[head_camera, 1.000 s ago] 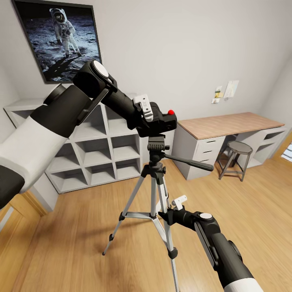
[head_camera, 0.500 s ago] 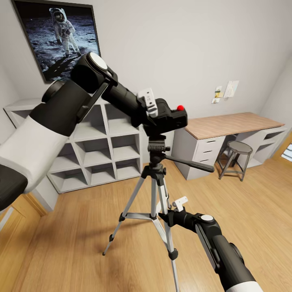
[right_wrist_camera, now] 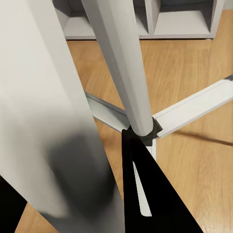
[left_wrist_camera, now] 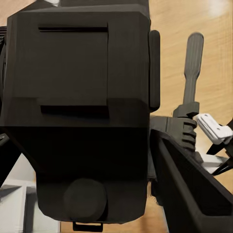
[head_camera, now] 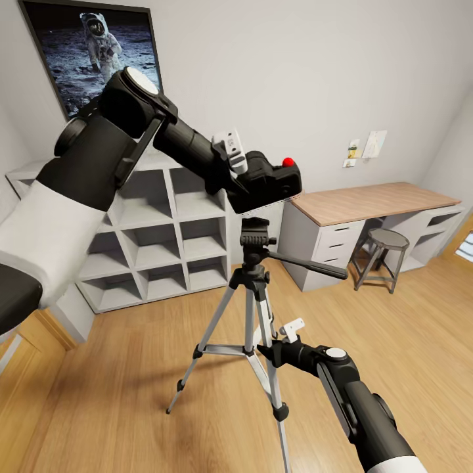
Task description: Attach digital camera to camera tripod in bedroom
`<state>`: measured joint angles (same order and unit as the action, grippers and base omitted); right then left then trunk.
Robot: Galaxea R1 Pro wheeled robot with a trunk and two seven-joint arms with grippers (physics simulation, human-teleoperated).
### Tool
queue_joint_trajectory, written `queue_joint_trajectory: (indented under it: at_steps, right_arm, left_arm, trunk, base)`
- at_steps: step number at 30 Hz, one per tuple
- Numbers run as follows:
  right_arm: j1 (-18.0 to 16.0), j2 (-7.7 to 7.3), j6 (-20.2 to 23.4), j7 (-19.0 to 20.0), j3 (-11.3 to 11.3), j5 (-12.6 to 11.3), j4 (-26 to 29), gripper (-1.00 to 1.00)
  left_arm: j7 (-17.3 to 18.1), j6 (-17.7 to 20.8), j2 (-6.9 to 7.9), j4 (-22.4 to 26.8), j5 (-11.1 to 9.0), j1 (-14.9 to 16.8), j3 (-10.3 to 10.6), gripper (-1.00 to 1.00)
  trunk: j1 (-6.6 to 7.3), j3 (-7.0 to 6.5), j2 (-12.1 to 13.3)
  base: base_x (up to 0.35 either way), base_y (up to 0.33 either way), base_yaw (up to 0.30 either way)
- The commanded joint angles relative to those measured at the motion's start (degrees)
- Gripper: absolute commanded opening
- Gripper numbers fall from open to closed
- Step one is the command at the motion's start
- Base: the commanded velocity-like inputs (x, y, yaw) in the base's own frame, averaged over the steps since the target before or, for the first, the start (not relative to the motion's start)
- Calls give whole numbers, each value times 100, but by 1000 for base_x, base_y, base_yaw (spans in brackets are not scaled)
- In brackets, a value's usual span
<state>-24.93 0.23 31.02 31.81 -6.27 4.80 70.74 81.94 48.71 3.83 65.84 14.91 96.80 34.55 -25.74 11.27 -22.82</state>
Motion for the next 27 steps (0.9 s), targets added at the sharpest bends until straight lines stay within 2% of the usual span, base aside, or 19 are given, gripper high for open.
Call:
queue_joint_trajectory:
  at_steps: [1,5,7,18,19,27]
  right_arm:
    - [-3,2,48,47,3,84,-29,-100]
    - [-3,3,48,42,3,81,-29,-100]
    - [-3,3,48,39,3,78,-28,-100]
    - [-3,3,48,16,3,53,-28,-100]
    - [-3,3,116,14,5,216,-82,-100]
    - [-3,-3,115,10,17,215,-81,-100]
  left_arm:
    - [84,39,6,-27,81,41,-29,-100]
    - [207,15,11,-157,205,167,-157,-100]
    - [270,-4,11,-222,262,231,-103,-100]
    - [600,-96,19,-575,276,576,255,-100]
    - [600,-357,23,-1256,276,1203,1125,-100]
    - [596,-545,9,-1242,292,1209,1220,-100]
  trunk:
    - [-5,13,-9]
    - [-5,13,-9]
    - [-5,13,-9]
    - [-5,13,-9]
    - [-5,13,-9]
    - [-5,13,-9]
  base:
    - [0,0,0]
    - [0,0,0]
    - [0,0,0]
    - [0,0,0]
    - [0,0,0]
    - [0,0,0]
